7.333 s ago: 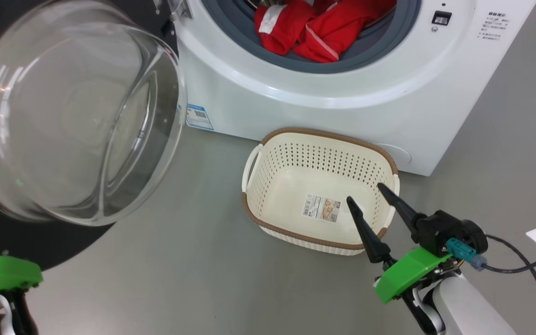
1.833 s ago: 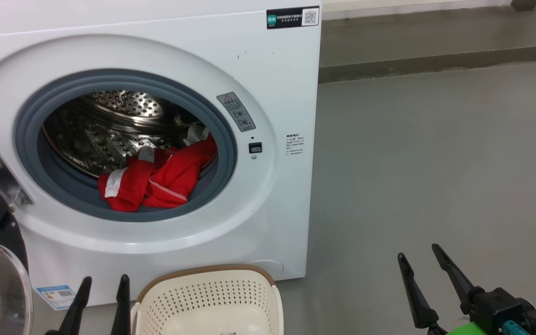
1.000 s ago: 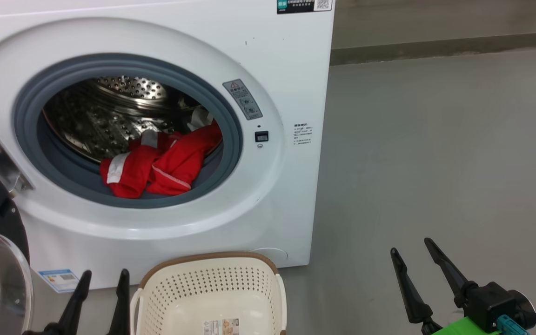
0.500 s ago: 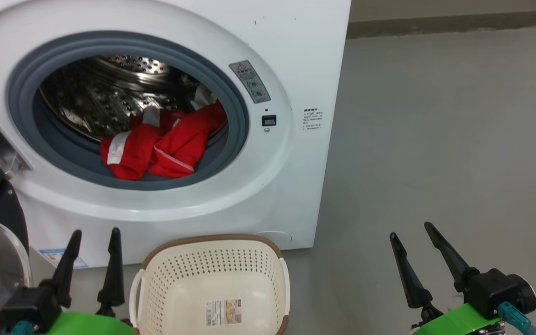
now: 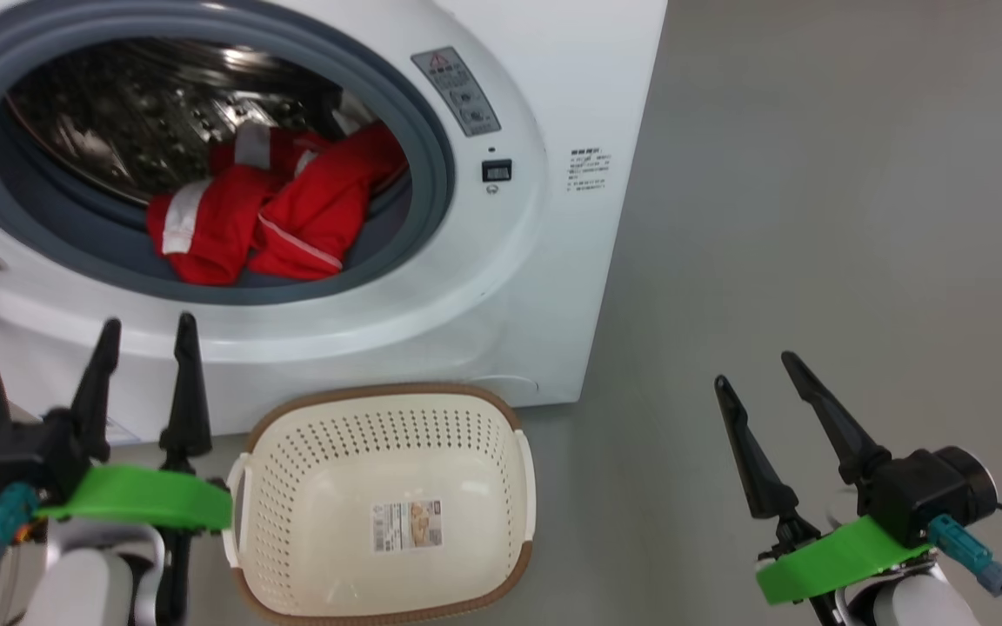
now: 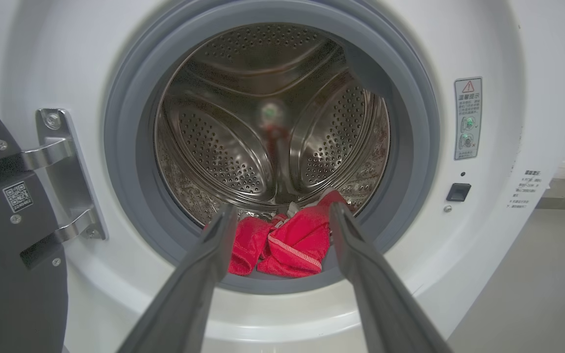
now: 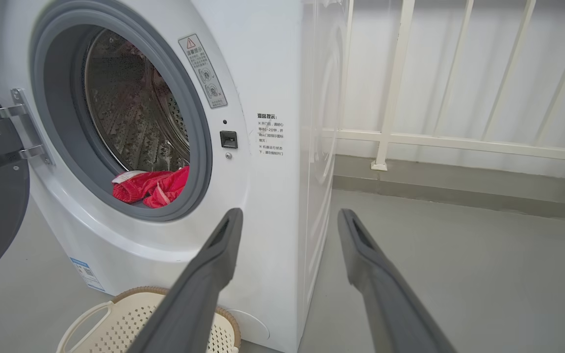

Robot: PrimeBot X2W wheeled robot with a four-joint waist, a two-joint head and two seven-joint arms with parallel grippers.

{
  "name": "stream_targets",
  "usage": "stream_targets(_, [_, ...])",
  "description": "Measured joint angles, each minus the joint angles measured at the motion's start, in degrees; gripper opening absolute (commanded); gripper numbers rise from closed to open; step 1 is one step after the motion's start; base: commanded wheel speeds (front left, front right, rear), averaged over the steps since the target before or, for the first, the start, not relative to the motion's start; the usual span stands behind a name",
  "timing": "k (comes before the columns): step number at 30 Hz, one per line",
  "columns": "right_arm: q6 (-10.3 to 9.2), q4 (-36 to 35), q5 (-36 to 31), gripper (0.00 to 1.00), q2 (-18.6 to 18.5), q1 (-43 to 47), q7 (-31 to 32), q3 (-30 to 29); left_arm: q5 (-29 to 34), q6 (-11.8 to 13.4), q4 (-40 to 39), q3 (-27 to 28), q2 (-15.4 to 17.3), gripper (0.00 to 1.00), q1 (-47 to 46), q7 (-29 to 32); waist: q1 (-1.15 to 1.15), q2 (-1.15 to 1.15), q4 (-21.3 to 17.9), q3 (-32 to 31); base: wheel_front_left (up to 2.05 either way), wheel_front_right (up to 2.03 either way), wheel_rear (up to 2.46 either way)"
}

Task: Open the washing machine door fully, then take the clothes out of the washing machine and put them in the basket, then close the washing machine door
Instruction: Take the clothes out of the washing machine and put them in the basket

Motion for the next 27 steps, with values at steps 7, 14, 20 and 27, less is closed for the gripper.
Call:
stream_targets(7, [0.0,-0.69,0.43,1.0,0.02,-2.66,0.0,0.26,0.89,-0.02,3.27,0.41,-0.46,1.0,-7.4,-0.02,0.0,0.0,-0.53,4.23,0.0,0.0,0.0])
stream_targets(14, [0.0,-1.3,0.43,1.0,0.01,-6.3,0.0,0.38,1.66,-0.08,7.46,0.41,-0.77,1.0,-17.13,-0.07,0.0,0.0,-0.96,9.19,0.0,0.0,0.0])
stream_targets(20, [0.0,-1.37,0.43,1.0,0.02,-8.64,0.0,1.13,1.93,-0.27,13.15,1.19,-0.7,1.0,-23.96,-0.2,0.0,0.0,-1.46,13.25,0.0,0.0,0.0])
stream_targets(27, [0.0,-1.13,0.43,1.0,0.04,-10.65,0.0,1.72,3.1,-1.03,21.27,1.18,0.46,1.0,-32.31,-0.26,0.0,0.0,-2.29,17.23,0.0,0.0,0.0])
